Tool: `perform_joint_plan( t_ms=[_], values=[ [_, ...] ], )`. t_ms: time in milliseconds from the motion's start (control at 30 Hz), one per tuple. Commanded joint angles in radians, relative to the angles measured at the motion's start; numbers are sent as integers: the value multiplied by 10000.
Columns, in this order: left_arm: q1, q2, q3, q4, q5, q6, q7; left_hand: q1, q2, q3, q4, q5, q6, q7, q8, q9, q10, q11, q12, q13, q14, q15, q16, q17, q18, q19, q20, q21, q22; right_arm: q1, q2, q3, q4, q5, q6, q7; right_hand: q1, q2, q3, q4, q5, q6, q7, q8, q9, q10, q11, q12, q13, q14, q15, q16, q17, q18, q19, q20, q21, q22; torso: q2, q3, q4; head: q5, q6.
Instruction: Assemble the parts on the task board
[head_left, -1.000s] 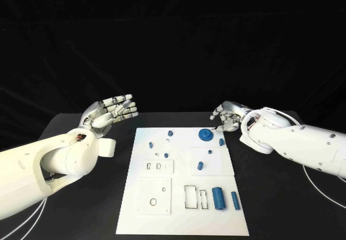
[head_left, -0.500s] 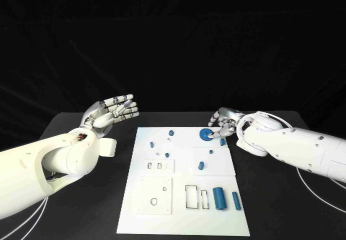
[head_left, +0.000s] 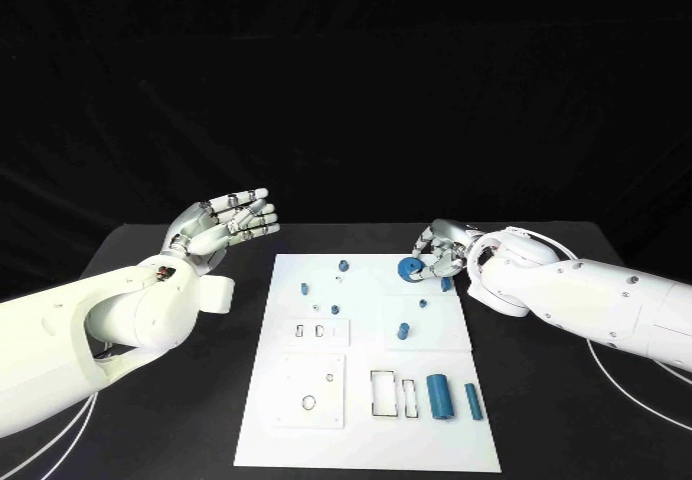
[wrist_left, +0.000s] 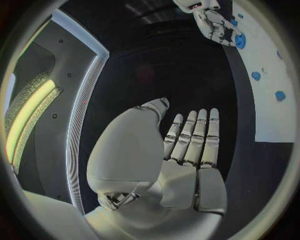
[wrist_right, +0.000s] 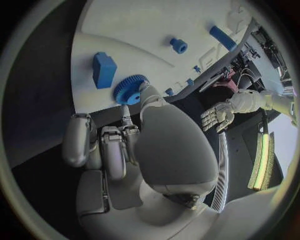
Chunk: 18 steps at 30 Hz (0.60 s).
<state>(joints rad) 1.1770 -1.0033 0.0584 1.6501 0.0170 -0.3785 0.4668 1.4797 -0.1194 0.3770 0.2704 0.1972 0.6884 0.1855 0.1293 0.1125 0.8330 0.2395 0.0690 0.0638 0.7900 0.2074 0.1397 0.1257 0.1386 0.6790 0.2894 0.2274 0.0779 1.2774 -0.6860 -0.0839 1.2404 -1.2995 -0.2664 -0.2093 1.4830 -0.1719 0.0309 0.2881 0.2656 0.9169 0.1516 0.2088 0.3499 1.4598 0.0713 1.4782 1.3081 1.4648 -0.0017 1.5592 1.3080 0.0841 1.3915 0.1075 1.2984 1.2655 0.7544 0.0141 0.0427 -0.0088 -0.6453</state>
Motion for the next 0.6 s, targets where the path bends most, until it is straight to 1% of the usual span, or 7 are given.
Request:
perform_joint_plan(
  t_ms=[33,133,233,333,433,600],
  values=[
    [16,9,8,9,33,212,34,-81,-9,46,9,-36,44,1017,51,14,90,11,50,9,71,-2,63,9,155,93,8,55,9,-36,31,-15,22,-140,20,-67,70,132,107,-7,62,109,0,63,13,227,-22,63,1356,1002,8,46,2368,-109,62,-28,60,21,1,3,-10,33,-16],
    [17,12,8,5,32,217,27,-81,-9,46,9,-36,44,1017,51,14,90,11,50,9,71,-2,63,9,155,93,8,55,9,-42,47,-18,23,-158,12,-70,155,178,246,-11,51,189,-22,115,27,252,-41,89,1402,1003,-6,49,2377,-114,70,-40,86,62,5,9,-4,34,-17],
    [17,14,8,2,32,223,16,-74,-5,65,0,-35,49,1017,53,15,93,11,47,8,73,-2,64,11,156,95,8,55,7,-52,62,-22,24,-299,5,-83,414,213,712,-29,-93,464,-111,230,75,306,-122,135,1490,1011,-75,58,2412,-126,95,-94,153,168,3,7,2,31,-29],
    [17,12,8,-2,31,226,8,-74,-5,65,0,-35,49,1017,53,15,93,11,47,8,73,-2,64,11,156,95,8,55,7,-62,67,-26,37,-491,-64,-109,553,151,1047,-40,-117,647,-174,303,114,323,-179,144,1520,1013,-123,60,2420,-134,106,-137,185,227,3,4,-4,32,-40],
    [17,11,8,-4,31,236,-4,-74,-5,65,0,-35,49,1017,53,15,93,11,47,8,73,-2,64,11,156,95,8,55,7,-69,64,-29,81,-712,-255,-117,661,113,1367,-59,-124,762,-220,351,144,352,-223,162,1560,1019,-165,67,2448,-140,117,-177,211,277,2,2,-6,33,-46],
    [17,10,8,-7,30,248,-17,-74,-5,65,0,-35,49,1017,53,15,93,11,47,8,73,-2,64,11,156,95,8,55,7,-80,52,-32,205,-1175,-553,-130,686,37,1698,-51,-117,838,-246,374,164,394,-248,192,1615,1029,-193,79,2490,-163,167,-206,290,385,0,4,0,28,-46]
  ],
)
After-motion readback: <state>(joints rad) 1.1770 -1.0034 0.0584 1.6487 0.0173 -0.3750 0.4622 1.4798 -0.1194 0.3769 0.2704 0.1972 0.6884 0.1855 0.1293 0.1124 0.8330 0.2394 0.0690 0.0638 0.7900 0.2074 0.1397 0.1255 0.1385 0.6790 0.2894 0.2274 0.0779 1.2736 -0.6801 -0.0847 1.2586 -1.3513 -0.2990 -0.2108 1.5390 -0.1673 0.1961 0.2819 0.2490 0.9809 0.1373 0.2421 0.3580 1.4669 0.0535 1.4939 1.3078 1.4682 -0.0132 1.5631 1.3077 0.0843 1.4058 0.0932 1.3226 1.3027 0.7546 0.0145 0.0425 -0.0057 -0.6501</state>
